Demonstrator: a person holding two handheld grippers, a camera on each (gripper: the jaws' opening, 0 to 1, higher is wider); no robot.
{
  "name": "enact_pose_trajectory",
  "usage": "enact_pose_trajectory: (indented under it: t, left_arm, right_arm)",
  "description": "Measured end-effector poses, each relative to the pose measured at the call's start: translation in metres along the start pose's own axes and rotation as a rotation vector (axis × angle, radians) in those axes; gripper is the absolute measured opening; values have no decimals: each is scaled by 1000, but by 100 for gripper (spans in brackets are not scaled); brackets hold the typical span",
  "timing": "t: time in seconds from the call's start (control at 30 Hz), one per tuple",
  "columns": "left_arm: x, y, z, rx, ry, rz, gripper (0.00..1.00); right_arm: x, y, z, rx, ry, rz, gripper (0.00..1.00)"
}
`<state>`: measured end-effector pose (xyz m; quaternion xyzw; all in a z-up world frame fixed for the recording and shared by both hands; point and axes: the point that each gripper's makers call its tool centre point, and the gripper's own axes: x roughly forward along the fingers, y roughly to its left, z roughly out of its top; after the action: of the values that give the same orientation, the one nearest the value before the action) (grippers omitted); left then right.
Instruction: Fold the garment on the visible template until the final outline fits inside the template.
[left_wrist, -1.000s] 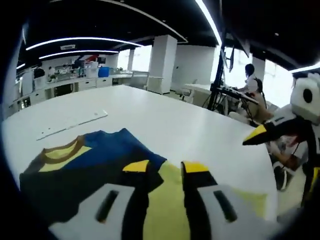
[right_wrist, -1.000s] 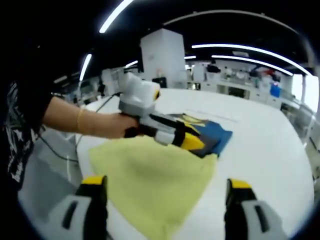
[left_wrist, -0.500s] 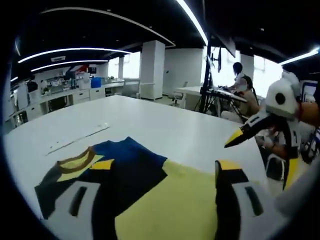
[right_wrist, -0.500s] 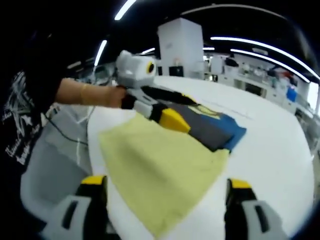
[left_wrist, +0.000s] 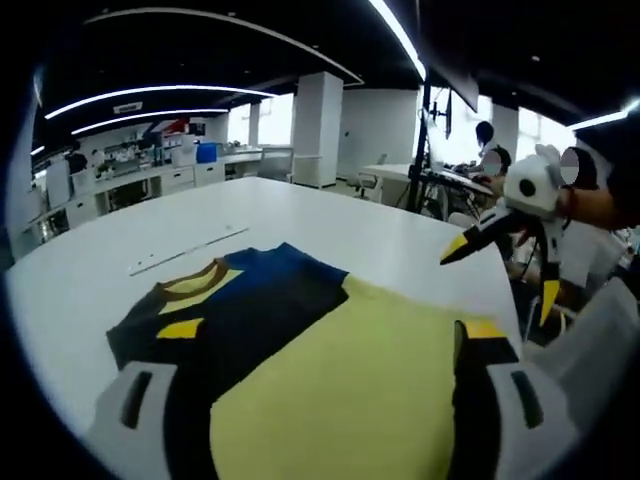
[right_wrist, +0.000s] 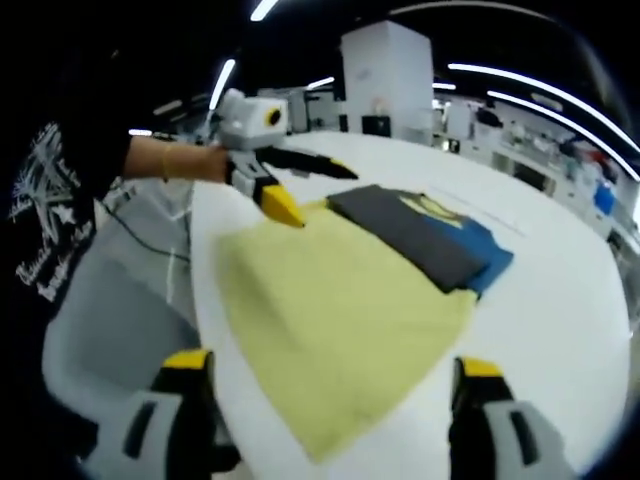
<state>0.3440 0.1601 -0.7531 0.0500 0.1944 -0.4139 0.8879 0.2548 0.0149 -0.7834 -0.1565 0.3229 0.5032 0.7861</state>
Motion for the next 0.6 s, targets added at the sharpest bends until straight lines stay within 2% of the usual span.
enact_pose_trajectory:
  t: [0.1,0.2,0.3,0.43,0.5,0.6]
  left_arm:
    - [-17,0,-10,0,15,6,99]
    - [-33,-3,-20,1,35,11,99]
    - [-49,-7,-30,2,54,12,99]
    - [-66,-12,-44,-4,73,10,95]
    - [-75,-16,-56,1,100,14,94]
    - [-84,-20,-73,-11,132,9,89]
  right_arm:
    - [1,2,-4,-12,16,8,99]
    - [2,4,-9,-26,38,22,93]
    - [4,7,-15,-41,57,33,93]
    - [7,10,-22,-55,81,41,89]
    - [8,11,-24,-56,88,43,88]
    - [10,13,-30,-67,107,52,82]
